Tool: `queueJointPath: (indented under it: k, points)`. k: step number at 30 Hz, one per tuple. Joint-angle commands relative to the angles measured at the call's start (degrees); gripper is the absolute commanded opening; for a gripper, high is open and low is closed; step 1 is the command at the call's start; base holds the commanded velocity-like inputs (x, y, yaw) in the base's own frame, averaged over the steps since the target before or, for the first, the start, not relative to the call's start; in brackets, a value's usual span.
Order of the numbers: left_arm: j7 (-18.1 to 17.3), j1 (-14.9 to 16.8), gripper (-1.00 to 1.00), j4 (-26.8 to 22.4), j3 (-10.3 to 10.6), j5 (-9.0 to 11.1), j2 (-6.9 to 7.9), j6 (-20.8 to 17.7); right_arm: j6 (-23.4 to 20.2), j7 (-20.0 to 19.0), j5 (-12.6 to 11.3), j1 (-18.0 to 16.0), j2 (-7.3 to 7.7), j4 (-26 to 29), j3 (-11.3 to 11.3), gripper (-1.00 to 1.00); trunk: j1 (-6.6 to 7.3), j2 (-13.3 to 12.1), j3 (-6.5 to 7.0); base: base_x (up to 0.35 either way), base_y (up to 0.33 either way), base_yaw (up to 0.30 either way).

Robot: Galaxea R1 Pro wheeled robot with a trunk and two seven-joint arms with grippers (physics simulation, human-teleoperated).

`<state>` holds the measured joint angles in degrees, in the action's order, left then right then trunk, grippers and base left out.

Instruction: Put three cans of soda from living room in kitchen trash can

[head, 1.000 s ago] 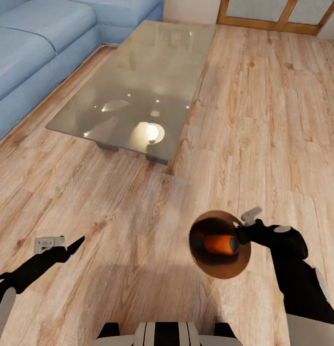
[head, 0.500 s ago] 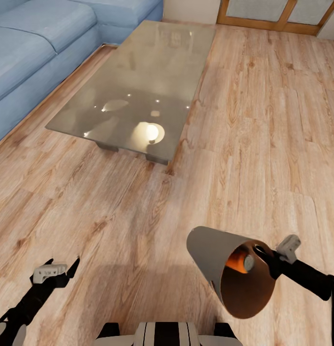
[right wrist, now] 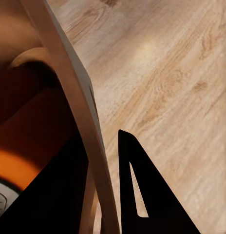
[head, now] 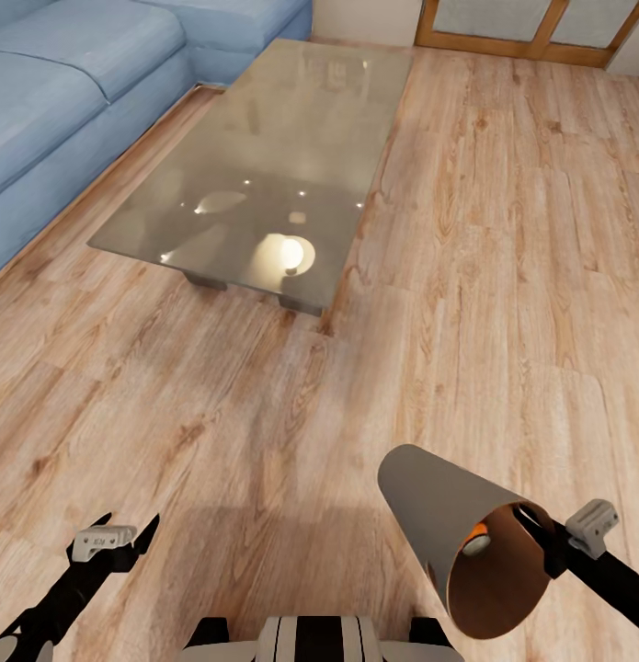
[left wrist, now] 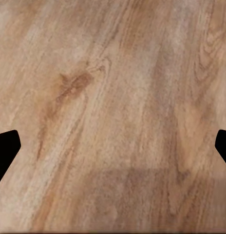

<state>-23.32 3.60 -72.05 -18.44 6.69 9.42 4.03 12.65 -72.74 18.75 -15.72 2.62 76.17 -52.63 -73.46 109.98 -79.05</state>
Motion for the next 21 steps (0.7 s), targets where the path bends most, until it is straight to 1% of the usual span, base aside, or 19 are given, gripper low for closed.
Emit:
queueJointPath:
  k: [1,9,21]
  points:
    - [-0.06,0.00,1.00,0.16,0.01,0.01,-0.01,0.12,-0.03,-0.60,-0.19,-0.01,0.00,-0.11,-0.21,-1.00,0.00,0.00,0.00,0.070,0.090,0.000]
    - [-0.07,0.00,1.00,0.36,0.00,0.12,-0.04,0.55,-0.13,-0.41,-0.46,0.03,-0.44,0.17,-0.66,-1.00,0.00,0.00,0.00,0.074,0.085,0.000]
    - [0.37,0.00,1.00,0.41,-0.06,-0.13,-0.11,0.29,-0.36,-0.30,-0.56,0.03,-0.73,1.40,-0.76,-1.00,2.64,-4.81,2.16,0.004,0.004,0.000]
